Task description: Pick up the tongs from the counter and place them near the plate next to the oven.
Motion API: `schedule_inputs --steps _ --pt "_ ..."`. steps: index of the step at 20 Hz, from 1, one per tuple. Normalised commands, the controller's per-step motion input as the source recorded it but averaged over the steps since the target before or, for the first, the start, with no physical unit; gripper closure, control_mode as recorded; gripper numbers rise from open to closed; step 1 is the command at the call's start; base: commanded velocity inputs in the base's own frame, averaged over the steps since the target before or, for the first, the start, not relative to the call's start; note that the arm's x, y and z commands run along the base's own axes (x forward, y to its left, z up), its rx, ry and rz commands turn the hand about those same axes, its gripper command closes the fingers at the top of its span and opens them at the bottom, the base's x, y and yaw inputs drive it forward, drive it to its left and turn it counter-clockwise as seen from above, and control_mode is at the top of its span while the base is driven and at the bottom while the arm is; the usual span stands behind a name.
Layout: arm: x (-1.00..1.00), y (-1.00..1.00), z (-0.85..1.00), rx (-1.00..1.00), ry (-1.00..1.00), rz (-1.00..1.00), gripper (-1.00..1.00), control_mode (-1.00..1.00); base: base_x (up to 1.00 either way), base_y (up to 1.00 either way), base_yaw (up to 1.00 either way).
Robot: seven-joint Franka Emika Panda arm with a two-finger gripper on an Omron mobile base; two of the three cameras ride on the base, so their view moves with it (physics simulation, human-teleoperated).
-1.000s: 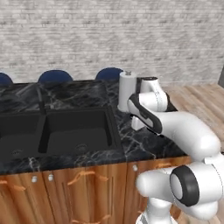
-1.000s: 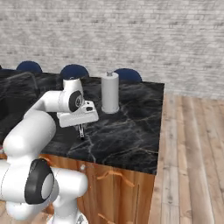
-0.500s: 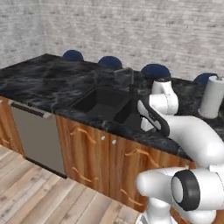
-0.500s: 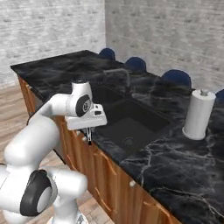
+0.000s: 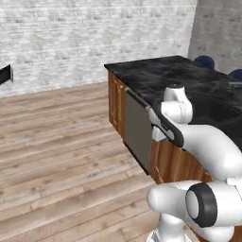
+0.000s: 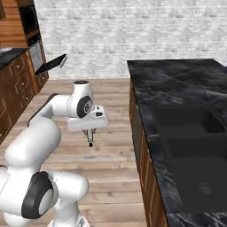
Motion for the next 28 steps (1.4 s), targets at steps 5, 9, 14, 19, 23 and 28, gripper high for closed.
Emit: schedule_inputs --steps 5,9,14,19,23,28 --pt "0.00 0.00 0.00 0.00 0.00 0.00 1.00 1.00 -0.02 0.00 1.00" --pt "0.00 0.00 0.00 0.00 0.00 0.00 1.00 1.00 -0.02 0.00 1.00" --pt "0.00 0.00 0.00 0.00 0.00 0.00 1.00 1.00 0.39 -0.18 0.56" --pt "0.00 0.00 0.00 0.00 0.00 0.00 1.00 1.00 0.85 -0.27 0.08" --pt "0.00 0.00 0.00 0.00 0.00 0.00 1.00 1.00 0.87 -0.28 0.06" --pt "0.00 0.00 0.00 0.00 0.00 0.00 1.00 1.00 0.88 -0.28 0.05"
